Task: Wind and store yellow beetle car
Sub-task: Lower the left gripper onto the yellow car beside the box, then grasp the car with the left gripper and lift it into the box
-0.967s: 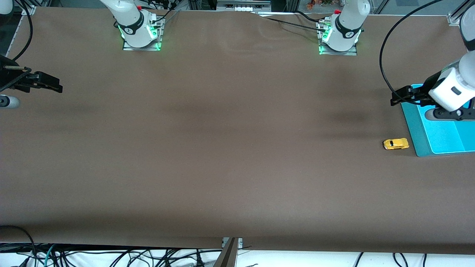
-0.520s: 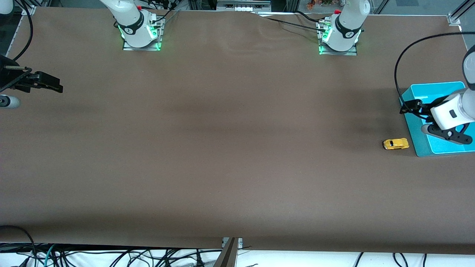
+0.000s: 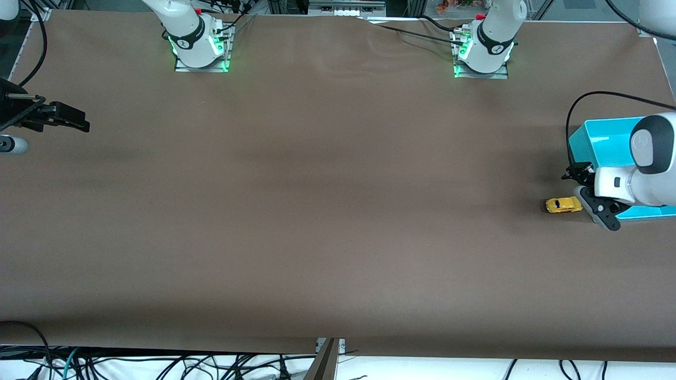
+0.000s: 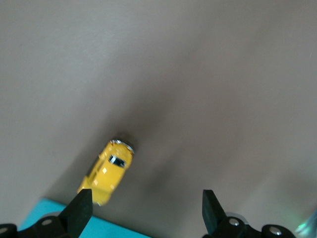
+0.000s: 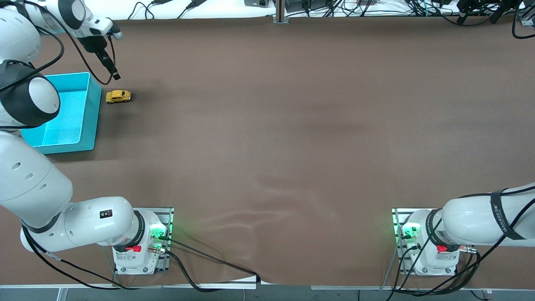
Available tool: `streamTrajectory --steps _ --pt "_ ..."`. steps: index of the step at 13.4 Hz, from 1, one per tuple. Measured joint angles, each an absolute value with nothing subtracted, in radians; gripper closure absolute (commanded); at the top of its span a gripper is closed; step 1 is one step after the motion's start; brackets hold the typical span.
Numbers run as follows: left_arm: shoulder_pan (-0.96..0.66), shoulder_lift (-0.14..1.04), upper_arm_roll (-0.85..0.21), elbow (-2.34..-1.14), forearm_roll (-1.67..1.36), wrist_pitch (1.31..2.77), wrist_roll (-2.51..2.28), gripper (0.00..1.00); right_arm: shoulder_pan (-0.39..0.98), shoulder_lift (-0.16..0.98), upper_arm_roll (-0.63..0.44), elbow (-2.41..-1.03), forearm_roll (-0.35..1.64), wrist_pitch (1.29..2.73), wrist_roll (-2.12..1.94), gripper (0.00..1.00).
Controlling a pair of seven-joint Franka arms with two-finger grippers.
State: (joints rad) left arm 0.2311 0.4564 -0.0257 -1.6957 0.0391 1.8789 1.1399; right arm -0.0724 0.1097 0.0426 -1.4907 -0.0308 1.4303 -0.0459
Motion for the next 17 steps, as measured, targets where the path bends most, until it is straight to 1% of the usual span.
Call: streamTrajectory --steps 4,9,13,16,17 --pt "0.233 0.532 -0.027 -1.715 0.040 1.972 1.301 0.01 -0.072 0.110 0.043 -1.491 -0.031 1.430 -0.046 0.00" --pt "0.270 0.536 -0.025 -1.798 0.098 2.065 1.385 0.01 -0.072 0.110 0.043 -1.491 -0.030 1.430 -0.046 0.00" --pt "0.320 0.539 -0.025 -1.886 0.104 2.231 1.454 0.01 -0.072 0.110 0.045 -1.491 -0.030 1.430 -0.046 0.00" --pt "0.339 0.557 -0.025 -1.921 0.104 2.341 1.514 0.01 -0.072 0.110 0.045 -1.491 -0.030 1.430 -0.046 0.00" --pt "0.339 0.562 -0.025 -1.922 0.106 2.365 1.529 0.11 -0.072 0.110 0.045 -1.491 -0.030 1.430 -0.046 0.00"
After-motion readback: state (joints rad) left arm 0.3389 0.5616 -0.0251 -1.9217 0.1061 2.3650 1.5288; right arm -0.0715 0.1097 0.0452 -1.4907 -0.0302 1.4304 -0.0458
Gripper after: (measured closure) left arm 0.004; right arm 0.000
